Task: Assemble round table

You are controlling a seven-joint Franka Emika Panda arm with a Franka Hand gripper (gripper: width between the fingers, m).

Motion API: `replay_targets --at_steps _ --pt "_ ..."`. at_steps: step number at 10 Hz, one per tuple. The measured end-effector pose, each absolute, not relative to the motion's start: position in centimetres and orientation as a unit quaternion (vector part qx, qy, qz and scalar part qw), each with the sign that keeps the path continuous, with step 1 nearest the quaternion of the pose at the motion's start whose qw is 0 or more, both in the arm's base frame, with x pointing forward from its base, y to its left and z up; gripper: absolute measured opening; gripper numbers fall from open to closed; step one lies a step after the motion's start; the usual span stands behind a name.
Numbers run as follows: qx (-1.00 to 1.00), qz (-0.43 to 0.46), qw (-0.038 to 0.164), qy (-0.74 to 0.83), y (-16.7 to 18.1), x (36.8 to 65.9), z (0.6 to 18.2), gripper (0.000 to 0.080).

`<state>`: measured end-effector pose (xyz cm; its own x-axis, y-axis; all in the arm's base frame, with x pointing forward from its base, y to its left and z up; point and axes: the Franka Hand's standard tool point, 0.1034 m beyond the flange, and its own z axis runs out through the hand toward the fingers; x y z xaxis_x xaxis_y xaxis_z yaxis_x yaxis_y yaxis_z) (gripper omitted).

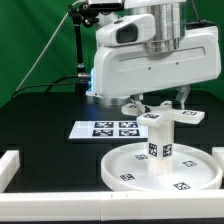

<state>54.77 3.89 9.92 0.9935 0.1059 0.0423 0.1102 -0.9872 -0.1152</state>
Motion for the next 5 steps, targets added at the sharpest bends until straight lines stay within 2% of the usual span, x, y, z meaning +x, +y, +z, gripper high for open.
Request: replay_targets --at_steps 5 --pt "-0.989 -0.009 0.066 0.134 3.9 54.81 9.9 0.0445"
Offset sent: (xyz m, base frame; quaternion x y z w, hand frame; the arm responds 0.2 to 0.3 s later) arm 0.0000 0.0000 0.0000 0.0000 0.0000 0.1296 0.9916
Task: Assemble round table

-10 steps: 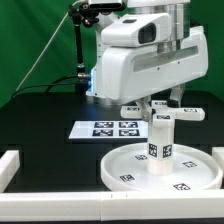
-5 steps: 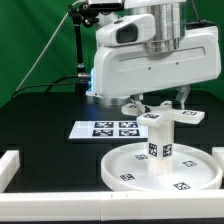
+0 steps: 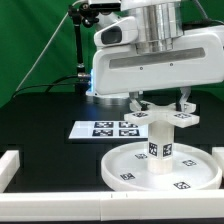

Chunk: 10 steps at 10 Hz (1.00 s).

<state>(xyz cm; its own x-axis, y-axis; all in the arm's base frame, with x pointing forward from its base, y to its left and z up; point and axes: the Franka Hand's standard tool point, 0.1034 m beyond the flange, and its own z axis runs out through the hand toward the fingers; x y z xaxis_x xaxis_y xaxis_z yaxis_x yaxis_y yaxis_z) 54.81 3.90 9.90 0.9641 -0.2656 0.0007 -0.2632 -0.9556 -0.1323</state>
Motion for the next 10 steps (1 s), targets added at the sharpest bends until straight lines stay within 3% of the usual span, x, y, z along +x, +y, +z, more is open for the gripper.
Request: replay_targets --at_steps 4,10 --pt "-0.964 -0.002 0.07 0.257 3.83 54.88 9.92 0.0445" --pt "-0.838 -0.015 0.109 0.534 3.68 55.45 9.88 0.0445"
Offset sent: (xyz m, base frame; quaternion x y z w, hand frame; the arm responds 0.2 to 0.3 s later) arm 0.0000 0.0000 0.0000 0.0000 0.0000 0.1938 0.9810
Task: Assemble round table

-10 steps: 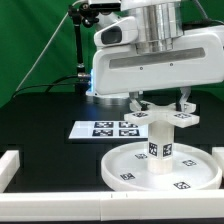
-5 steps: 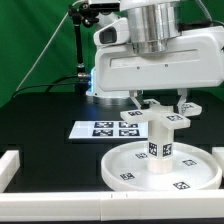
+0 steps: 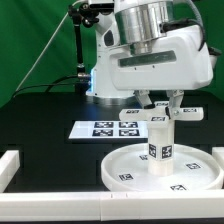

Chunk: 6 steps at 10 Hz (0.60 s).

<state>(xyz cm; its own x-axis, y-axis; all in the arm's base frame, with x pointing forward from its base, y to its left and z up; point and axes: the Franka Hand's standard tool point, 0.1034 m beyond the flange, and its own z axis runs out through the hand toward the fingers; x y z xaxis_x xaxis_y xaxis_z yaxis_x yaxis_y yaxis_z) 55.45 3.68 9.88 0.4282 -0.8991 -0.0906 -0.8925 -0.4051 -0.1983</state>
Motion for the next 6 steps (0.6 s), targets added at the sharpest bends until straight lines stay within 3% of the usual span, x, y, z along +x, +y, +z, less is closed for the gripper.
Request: replay_targets --at_steps 6 --pt "-0.771 -0.013 0.117 0.626 3.72 55.65 9.89 0.0445"
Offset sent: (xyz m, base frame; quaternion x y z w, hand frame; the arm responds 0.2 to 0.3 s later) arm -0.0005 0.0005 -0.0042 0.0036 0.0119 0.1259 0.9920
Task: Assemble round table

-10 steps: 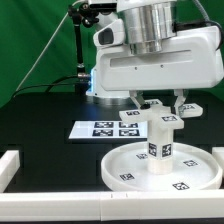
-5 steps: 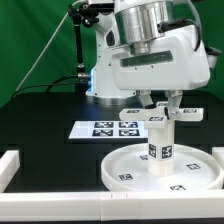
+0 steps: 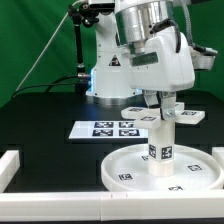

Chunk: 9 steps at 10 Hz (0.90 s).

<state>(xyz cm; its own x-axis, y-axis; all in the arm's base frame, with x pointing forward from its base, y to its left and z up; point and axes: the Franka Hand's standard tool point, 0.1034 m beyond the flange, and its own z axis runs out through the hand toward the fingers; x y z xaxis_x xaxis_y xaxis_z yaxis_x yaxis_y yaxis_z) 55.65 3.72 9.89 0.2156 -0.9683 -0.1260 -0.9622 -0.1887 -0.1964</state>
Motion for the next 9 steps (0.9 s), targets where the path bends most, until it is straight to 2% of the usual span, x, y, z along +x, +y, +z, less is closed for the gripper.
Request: replay_targets --at_steps 1,2,4,7,9 --pt "-0.775 -0.013 0.117 0.621 3.7 55.6 9.9 0.0585" --pt "-0.788 -0.009 0.117 0.605 3.6 55.8 10.5 0.063" --pt "-0.806 -0.004 0.122 0.579 3.6 56.1 12.0 0.0646" --pt "-0.84 -0.011 0.119 0.529 3.7 56.0 11.6 0.0648" --pt "-0.903 -0.027 0.11 0.414 3.9 56.0 11.6 0.0648"
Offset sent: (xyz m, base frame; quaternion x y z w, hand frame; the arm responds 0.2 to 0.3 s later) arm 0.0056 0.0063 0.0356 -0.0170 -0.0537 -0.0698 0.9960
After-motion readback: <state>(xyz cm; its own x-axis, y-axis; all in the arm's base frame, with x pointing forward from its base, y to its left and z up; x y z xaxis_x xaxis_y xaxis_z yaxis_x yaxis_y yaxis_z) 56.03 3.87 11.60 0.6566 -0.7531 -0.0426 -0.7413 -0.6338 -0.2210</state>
